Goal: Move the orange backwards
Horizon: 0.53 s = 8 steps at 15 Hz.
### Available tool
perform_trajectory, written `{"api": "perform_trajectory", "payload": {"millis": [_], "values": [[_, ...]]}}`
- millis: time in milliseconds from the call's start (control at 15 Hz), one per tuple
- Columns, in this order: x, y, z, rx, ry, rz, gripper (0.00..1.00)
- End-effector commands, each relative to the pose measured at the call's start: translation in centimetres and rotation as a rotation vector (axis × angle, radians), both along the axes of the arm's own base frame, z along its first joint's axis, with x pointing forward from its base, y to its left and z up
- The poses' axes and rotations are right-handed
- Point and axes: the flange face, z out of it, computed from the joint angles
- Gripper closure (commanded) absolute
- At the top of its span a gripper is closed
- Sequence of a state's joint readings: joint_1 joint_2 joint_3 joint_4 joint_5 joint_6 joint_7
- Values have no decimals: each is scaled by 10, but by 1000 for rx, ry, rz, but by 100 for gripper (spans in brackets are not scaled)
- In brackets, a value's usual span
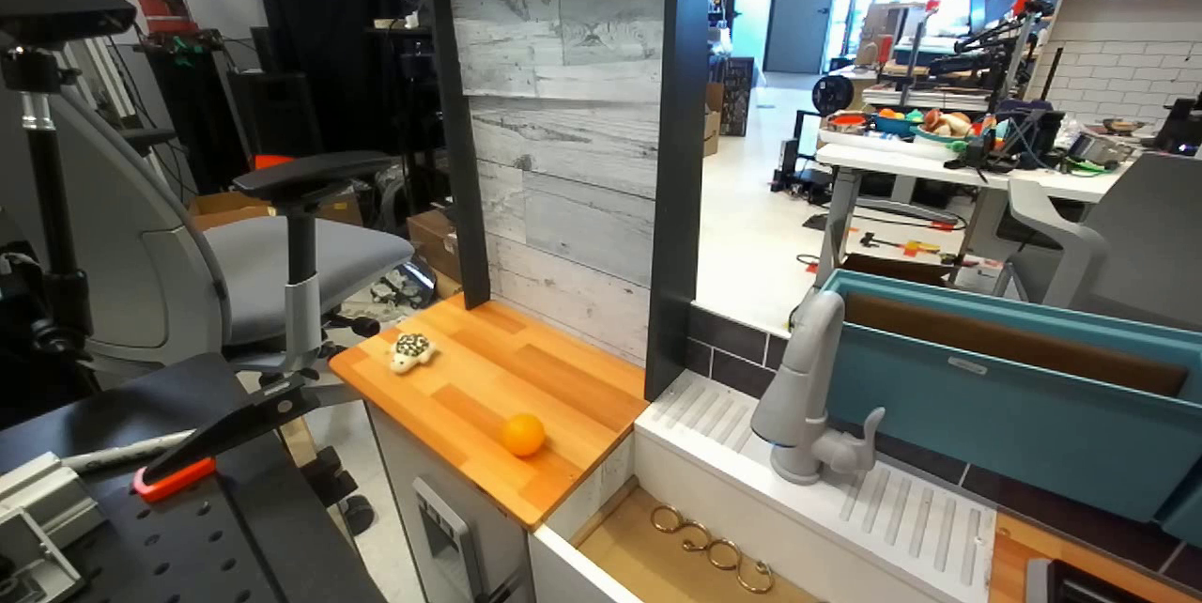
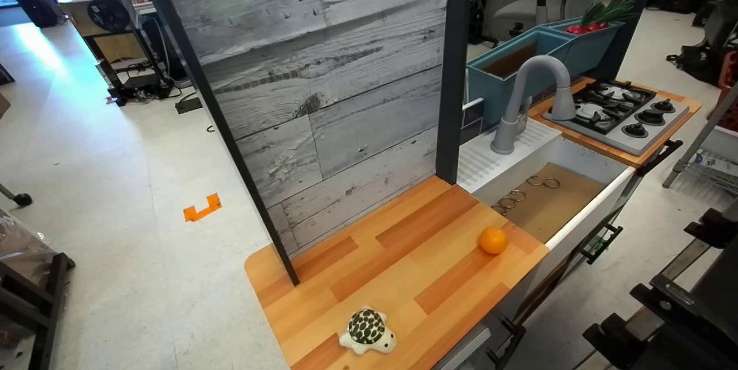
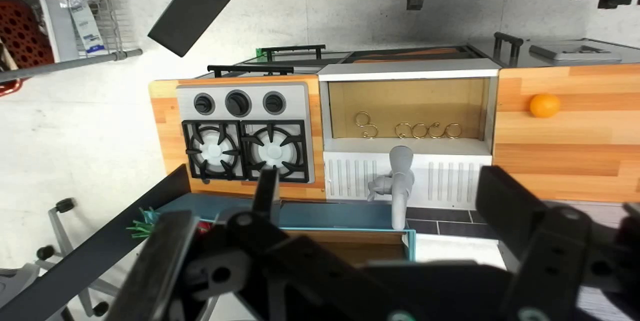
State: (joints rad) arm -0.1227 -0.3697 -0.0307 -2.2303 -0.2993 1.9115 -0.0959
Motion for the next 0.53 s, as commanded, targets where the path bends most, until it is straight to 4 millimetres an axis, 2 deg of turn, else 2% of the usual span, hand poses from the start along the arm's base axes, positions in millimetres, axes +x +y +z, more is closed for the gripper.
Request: {"api": "perform_trajectory", "payload": {"millis": [0,200,467], "values": [[0,0,1,0,1,0,0],[0,0,1,0,1,0,0],[29,10,-25,0,14,23,0]]}}
